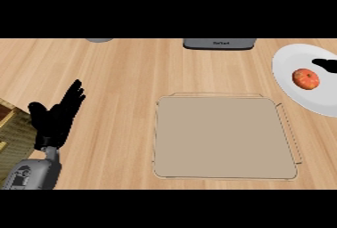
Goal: Pick the squash from the tray and place it in the plate
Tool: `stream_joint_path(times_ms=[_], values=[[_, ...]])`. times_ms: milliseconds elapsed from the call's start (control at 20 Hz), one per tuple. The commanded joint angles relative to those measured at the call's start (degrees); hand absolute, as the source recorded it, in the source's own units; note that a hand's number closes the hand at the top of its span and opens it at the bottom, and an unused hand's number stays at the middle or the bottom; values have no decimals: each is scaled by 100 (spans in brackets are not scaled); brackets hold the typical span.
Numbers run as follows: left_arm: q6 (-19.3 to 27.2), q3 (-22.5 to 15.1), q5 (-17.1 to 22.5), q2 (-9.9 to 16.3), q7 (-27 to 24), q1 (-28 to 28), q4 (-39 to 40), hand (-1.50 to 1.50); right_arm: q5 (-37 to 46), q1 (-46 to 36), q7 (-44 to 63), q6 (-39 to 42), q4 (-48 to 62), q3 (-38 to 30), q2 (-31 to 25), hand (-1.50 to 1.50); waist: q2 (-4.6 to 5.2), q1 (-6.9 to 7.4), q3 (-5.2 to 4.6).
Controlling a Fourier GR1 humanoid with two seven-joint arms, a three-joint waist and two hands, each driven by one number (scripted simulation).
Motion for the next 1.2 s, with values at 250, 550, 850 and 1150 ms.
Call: stream_joint_path(times_ms=[250, 550, 850, 1150], values=[[-80, 148, 76, 46, 115, -3, -48, 0, -1244, -167, 452, 1564, 284, -807, -251, -150, -5, -17, -3], [-11, 113, -167, -84, 39, 48, -47, 0, -1616, 608, -170, 2078, 62, -752, -408, -150, -11, -53, -6], [-176, 231, -116, -173, -67, -102, 221, 0, -1851, 969, -470, 2256, 71, -691, -707, -150, -5, -47, -6], [-316, 382, -155, -135, -198, -225, 532, 0, -1970, 999, -355, 2272, 311, -595, -1009, -150, 5, -35, -5]])
